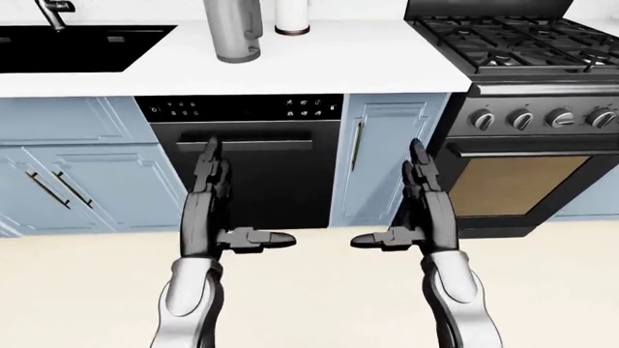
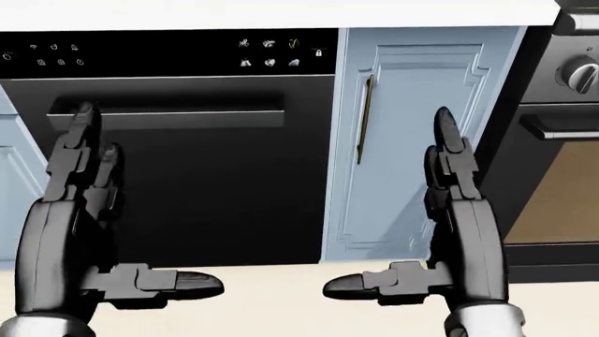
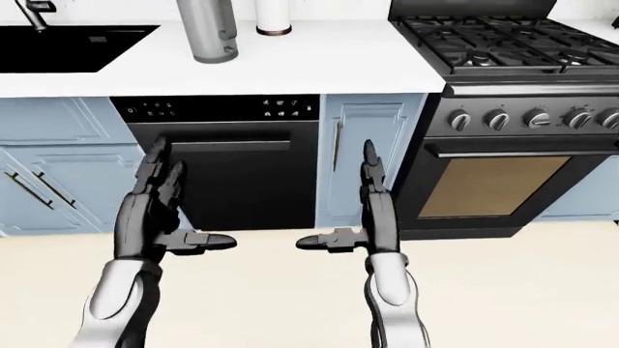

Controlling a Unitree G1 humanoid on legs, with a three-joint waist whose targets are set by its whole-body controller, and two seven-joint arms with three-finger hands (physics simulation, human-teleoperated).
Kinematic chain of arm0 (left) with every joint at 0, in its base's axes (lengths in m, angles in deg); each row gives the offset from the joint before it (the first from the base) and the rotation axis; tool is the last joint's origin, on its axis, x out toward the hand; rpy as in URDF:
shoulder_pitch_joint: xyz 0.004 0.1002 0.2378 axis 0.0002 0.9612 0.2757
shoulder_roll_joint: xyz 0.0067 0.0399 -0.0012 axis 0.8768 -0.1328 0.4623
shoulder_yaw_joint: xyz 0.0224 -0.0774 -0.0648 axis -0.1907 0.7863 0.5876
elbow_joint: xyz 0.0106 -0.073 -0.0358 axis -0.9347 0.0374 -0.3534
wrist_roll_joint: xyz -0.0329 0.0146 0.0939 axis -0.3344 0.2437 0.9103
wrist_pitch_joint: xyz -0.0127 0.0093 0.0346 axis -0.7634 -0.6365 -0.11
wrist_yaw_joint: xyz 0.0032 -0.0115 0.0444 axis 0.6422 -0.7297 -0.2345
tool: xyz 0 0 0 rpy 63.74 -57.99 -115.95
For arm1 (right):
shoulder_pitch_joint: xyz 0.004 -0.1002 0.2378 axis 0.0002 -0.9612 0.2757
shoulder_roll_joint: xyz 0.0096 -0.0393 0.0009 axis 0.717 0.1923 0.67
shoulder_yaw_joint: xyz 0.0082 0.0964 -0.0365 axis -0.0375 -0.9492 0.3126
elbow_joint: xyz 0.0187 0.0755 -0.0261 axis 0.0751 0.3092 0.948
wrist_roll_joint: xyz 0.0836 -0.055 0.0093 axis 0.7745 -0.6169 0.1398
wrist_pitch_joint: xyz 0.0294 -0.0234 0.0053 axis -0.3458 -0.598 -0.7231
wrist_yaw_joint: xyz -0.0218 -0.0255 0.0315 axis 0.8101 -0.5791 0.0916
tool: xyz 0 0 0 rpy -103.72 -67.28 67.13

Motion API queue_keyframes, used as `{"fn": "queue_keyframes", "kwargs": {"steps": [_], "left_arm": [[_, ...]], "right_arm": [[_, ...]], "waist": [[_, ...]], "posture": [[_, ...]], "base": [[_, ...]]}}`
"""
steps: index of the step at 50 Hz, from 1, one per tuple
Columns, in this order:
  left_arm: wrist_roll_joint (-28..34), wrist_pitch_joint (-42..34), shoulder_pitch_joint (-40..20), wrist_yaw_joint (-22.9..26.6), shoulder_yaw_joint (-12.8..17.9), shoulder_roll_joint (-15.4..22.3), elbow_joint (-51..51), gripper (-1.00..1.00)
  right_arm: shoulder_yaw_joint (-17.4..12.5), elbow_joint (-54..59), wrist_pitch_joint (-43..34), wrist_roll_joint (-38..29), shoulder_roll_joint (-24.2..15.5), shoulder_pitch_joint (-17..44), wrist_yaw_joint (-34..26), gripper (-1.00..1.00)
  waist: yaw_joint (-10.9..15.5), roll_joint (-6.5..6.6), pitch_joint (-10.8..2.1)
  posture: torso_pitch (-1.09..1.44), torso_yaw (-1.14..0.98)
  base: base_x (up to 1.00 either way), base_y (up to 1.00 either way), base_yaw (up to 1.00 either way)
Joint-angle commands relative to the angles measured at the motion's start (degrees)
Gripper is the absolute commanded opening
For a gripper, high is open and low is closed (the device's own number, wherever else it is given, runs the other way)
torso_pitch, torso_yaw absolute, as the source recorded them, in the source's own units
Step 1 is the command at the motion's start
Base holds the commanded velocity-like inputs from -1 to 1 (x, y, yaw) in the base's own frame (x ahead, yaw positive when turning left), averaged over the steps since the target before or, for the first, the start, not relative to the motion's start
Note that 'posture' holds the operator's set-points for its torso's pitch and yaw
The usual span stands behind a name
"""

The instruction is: Close the lid of the electric kettle.

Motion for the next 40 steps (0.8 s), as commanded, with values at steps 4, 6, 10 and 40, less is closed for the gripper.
{"fn": "queue_keyframes", "kwargs": {"steps": [4,6,10,40], "left_arm": [[-2.1,-16.0,-14.8,-3.8,2.2,2.0,7.4,1.0],[-2.7,-22.8,-23.6,-5.0,3.5,4.3,8.2,1.0],[-3.9,-28.8,-33.0,-5.9,4.2,7.9,6.9,1.0],[-17.9,-49.8,-60.5,-16.0,10.6,18.0,9.4,1.0]], "right_arm": [[-2.2,-9.8,-13.8,3.2,-1.3,9.3,-1.5,1.0],[-4.7,-11.9,-22.1,6.2,-2.0,18.9,-0.4,1.0],[-8.6,-8.6,-29.5,10.1,-6.6,32.9,2.1,1.0],[-14.3,-4.0,-47.3,23.8,-26.7,58.7,9.8,1.0]], "waist": [[-0.2,0.14,-1.07],[-0.2,0.22,-1.33],[-0.4,0.38,-0.55],[-0.1,-0.3,2.5]], "posture": [[0.0,0.0],[0.0,0.0],[0.0,0.0],[0.0,0.0]], "base": [[0.0,0.0,0.0],[0.0,0.0,0.0],[0.0,0.0,0.0],[0.0,0.0,0.0]]}}
